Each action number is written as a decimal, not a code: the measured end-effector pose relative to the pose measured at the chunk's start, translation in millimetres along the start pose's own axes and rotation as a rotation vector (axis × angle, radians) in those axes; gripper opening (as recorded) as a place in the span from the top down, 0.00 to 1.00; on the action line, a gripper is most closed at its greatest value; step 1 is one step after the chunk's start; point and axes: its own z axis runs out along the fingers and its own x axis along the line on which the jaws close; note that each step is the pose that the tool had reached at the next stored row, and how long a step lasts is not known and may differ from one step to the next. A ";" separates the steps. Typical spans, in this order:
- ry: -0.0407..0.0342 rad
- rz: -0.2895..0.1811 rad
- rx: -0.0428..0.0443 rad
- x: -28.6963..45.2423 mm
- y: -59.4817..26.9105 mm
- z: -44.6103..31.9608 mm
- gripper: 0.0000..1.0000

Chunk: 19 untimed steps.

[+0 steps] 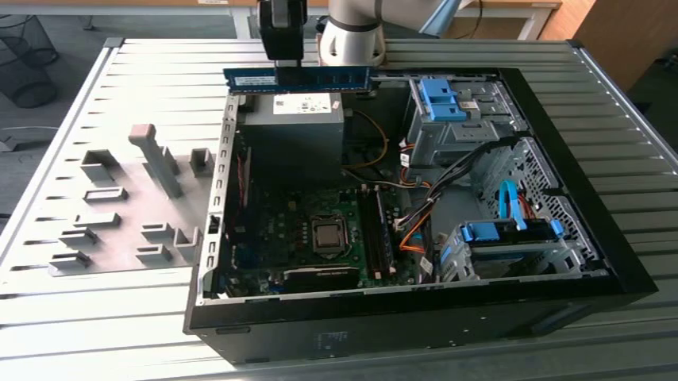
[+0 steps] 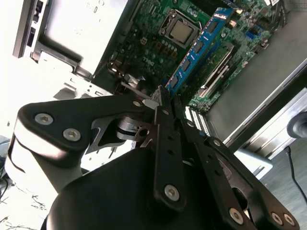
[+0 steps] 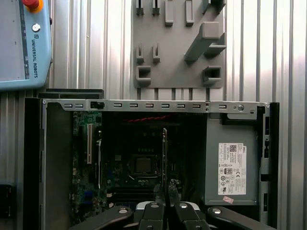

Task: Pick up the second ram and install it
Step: 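Pick up the second ram and move it above second insertion slot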

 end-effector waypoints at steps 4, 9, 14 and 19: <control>0.0001 0.000 -0.0001 0.0 -6.7 -0.1 0.86; 0.0001 0.000 -0.0001 0.0 -15.5 -0.1 0.86; 0.0001 0.000 -0.0003 -0.1 -26.9 -0.3 0.86; 0.0001 0.000 -0.0007 -0.1 -41.3 -0.3 0.86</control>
